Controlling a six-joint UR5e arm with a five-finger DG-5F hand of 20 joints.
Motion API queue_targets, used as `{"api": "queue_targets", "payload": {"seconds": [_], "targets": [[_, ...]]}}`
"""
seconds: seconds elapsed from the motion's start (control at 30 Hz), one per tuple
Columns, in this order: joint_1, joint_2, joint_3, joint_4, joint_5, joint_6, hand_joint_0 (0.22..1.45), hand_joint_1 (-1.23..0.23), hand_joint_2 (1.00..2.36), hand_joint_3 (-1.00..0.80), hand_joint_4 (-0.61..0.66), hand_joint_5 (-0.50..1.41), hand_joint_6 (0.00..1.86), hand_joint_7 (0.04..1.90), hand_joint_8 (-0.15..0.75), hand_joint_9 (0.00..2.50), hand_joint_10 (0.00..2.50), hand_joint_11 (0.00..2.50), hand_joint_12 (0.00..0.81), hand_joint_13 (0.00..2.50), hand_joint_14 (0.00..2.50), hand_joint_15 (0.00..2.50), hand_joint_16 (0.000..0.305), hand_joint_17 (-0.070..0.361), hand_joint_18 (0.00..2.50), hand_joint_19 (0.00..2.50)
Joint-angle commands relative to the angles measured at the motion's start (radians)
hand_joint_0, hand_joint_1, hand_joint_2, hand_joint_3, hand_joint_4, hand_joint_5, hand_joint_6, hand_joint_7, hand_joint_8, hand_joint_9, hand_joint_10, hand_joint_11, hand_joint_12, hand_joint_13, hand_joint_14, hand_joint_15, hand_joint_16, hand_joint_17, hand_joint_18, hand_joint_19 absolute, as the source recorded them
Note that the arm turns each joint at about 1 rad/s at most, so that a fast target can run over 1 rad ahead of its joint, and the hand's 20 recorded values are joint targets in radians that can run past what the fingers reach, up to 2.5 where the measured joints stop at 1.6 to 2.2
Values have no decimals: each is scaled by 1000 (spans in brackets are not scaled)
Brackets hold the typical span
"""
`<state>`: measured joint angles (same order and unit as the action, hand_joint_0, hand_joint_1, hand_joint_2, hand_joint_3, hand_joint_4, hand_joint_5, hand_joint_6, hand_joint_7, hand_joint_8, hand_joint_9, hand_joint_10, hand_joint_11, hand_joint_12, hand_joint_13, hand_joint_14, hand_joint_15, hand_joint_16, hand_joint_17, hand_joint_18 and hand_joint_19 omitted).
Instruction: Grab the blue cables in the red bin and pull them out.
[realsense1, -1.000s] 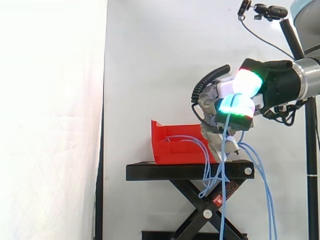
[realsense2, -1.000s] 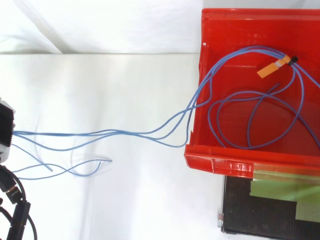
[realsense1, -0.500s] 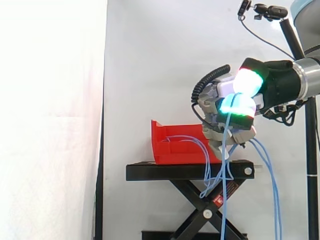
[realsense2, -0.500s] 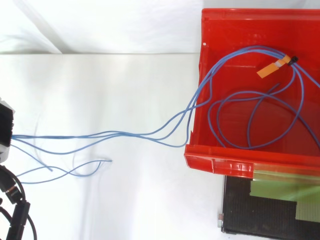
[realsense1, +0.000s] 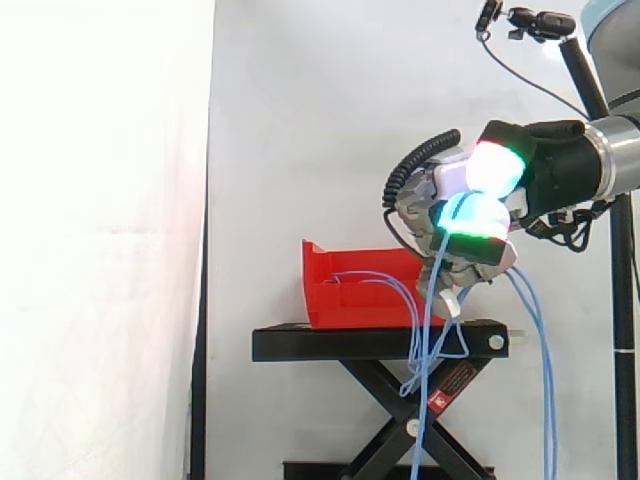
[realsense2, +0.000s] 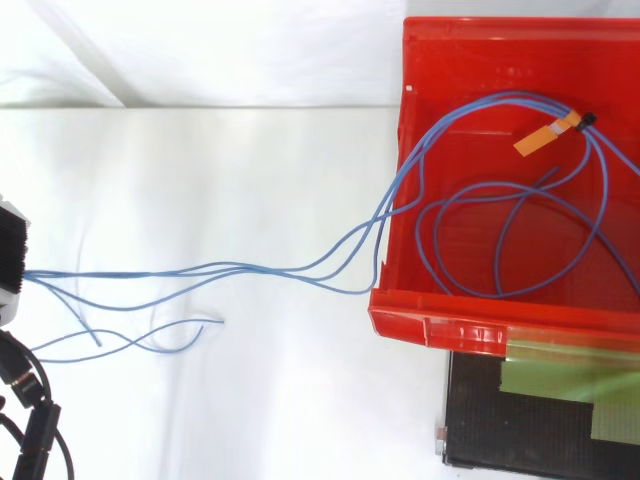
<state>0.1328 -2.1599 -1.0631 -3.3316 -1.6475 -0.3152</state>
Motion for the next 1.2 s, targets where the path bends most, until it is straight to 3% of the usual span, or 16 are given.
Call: {"api": "queue_targets", "payload": {"seconds": [0.0, 0.07, 0.17, 0.5, 0.67, 0.87, 1.17], "targets": [[1, 0, 0, 0, 0, 0, 965, -938, 1000, -1000, 159, 826, 849, 440, 252, 1050, 1276, 1245, 313, 1376, 257, 1467, 39, 87, 771, 789], [1, 0, 0, 0, 0, 0, 965, -938, 1000, -1000, 159, 825, 850, 441, 247, 1047, 1384, 1206, 314, 1354, 512, 1396, 39, 88, 791, 808], [-1, 0, 0, 0, 0, 0, 966, -937, 1000, -1000, 157, 825, 850, 442, 249, 1049, 1437, 1195, 310, 1332, 681, 1339, 39, 88, 800, 826], [1, 0, -2, 1, -2, -5, 969, -935, 1000, -1000, 156, 822, 861, 432, 246, 1052, 1466, 1176, 302, 1306, 919, 1248, 39, 88, 813, 861], [-1, 0, 0, 3, 2, -11, 974, -935, 1000, -1000, 164, 823, 869, 430, 246, 1053, 1477, 1187, 307, 1266, 1444, 1052, 39, 88, 910, 952], [1, 0, -2, 6, 2, -11, 979, -936, 1000, -1000, 162, 823, 874, 429, 245, 1053, 1497, 1164, 308, 1220, 1826, 921, 39, 87, 974, 1021], [1, 0, -2, 6, 3, -11, 981, -935, 1000, -1000, 162, 823, 875, 431, 247, 1065, 1481, 1164, 298, 1208, 1917, 907, 38, 86, 981, 1033]]}}
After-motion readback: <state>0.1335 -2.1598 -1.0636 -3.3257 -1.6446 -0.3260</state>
